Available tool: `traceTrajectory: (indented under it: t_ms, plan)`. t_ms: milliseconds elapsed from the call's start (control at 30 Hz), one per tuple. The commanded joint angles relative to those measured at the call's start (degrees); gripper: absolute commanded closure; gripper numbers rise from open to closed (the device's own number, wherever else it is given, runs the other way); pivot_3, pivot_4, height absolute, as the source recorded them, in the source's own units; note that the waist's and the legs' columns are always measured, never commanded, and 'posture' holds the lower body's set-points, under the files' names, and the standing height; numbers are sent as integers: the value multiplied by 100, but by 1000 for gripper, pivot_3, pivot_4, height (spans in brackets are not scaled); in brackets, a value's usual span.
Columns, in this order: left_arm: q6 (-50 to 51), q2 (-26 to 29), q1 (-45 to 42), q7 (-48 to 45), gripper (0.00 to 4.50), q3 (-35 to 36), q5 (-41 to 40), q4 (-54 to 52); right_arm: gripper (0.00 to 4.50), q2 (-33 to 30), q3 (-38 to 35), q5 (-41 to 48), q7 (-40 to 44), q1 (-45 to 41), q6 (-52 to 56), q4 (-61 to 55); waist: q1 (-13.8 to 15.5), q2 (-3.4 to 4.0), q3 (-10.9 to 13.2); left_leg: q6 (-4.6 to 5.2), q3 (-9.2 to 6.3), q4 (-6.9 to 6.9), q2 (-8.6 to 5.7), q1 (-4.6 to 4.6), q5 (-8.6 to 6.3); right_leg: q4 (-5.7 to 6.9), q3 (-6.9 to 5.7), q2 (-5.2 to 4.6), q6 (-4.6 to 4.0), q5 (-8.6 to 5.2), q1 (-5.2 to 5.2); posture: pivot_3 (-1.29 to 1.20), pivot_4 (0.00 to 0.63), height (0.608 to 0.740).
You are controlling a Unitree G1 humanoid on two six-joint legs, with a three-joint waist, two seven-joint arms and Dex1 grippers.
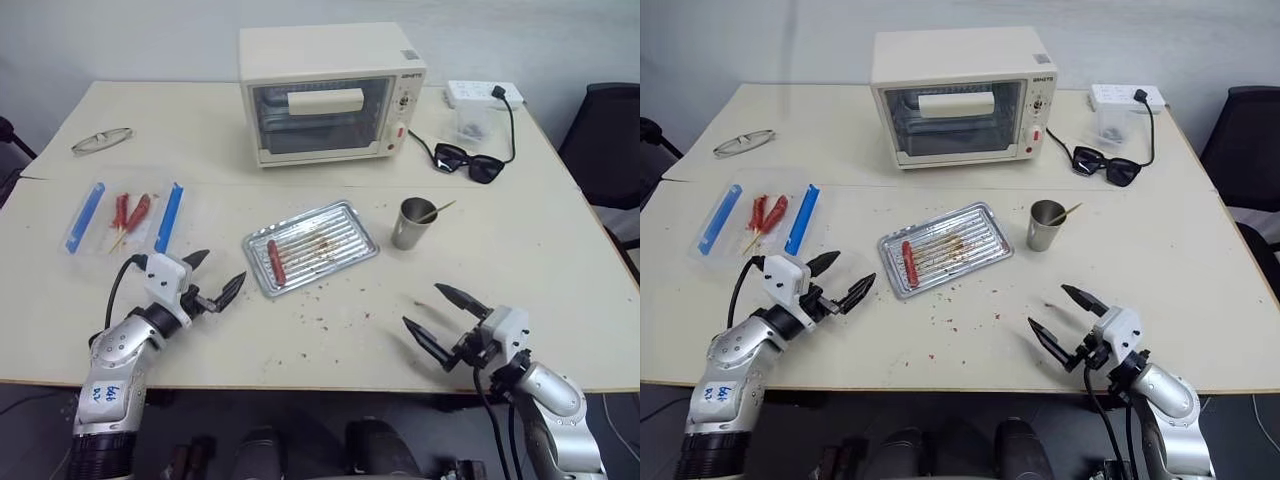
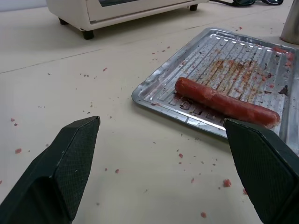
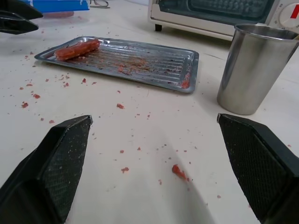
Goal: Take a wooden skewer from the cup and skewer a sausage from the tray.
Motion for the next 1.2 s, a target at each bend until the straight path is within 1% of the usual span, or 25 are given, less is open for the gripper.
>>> traceTrajectory:
  t_ms: [33,133,200,267,333,433,500,600,700,733,800,867,1000,1067,1133,1200]
  plan:
    - [27,101,24,-102,15,131,-145,-114,0,30,-78,10,-84,6,-203,-181,1,0,0,0,0,0,0,-1,0,0,0,0,0,0,0,0,150,740]
    - [135,100,-11,-326,15,351,-584,-190,0,-53,-181,92,-115,-122,-196,-147,-1,0,0,0,0,0,0,-1,0,-1,0,0,0,0,-1,0,150,740]
    - [500,409,38,-1021,15,508,-1229,-378,0,-247,-397,287,-62,-151,-64,-218,-8,0,0,0,1,0,1,0,0,1,1,0,0,0,-1,0,150,740]
    - [766,797,118,-1534,15,709,-1653,-504,0,-521,-694,538,53,-78,88,-295,-5,1,0,-2,0,-1,2,-3,1,3,0,1,0,0,-4,0,150,740]
    - [958,1278,188,-1938,15,884,-1815,-538,0,-815,-1039,785,195,24,223,-293,-3,0,0,-2,0,-1,1,-3,0,0,1,0,-1,0,-3,0,150,740]
    - [1197,1778,162,-2292,15,1169,-2043,-419,0,-1165,-1452,1007,413,95,358,-96,-3,0,0,0,0,-2,1,1,0,-4,1,0,-1,0,2,0,150,740]
    - [1245,1904,124,-2372,15,1252,-2076,-340,0,-1272,-1585,1048,514,72,389,47,-3,0,0,13,0,-1,0,2,-7,-5,1,0,-1,-1,4,0,150,740]
    - [1302,1878,86,-2470,15,1208,-2140,-349,0,-1427,-1683,1196,664,-268,643,551,-4,0,0,13,0,-1,0,3,-7,-6,1,0,-1,-1,6,0,150,740]
    - [1604,1800,35,-2464,15,1049,-2337,-543,0,-1838,-1488,1259,1216,-880,1097,1048,-21,3,2,13,5,1,-4,3,-6,0,8,-2,-1,0,2,0,150,740]
    - [1738,1851,63,-2555,15,999,-2404,-618,0,-1937,-1435,1273,1337,-1098,1220,1172,-32,3,2,13,10,1,-2,4,-5,3,13,0,-1,0,0,0,150,740]
    - [1843,1833,53,-2623,15,916,-2492,-767,0,-2263,-1108,1257,1806,-2063,1673,1732,-78,3,2,12,10,1,3,4,-5,3,13,5,0,0,-3,0,150,740]
    - [1892,1789,30,-2657,15,833,-2525,-851,0,-2434,-681,1025,2183,-3111,1937,2359,-127,8,5,6,22,4,4,3,0,11,22,6,-1,0,-11,0,150,740]
    - [1820,1695,-38,-2595,15,740,-2432,-929,0,-2380,-72,537,2655,-4685,2167,3620,-145,10,6,3,18,1,11,2,2,5,17,11,-2,-1,-13,0,150,740]
    - [1764,1642,-76,-2526,15,737,-2390,-938,0,-2278,184,277,2925,-5411,2101,4321,-151,10,6,3,23,2,8,-6,1,2,20,9,-2,-1,-19,0,150,740]
    - [1720,1610,-59,-2483,15,744,-2348,-966,0,-2186,442,21,3212,-5959,2133,4862,-146,10,6,5,25,4,8,-11,0,-1,20,7,-2,-1,-21,0,150,740]
    - [1691,1582,4,-2440,15,778,-2334,-1021,0,-2130,720,-305,3488,-6332,2083,5316,-145,10,6,6,26,6,5,-14,-1,-4,19,3,-1,-1,-21,0,150,740]
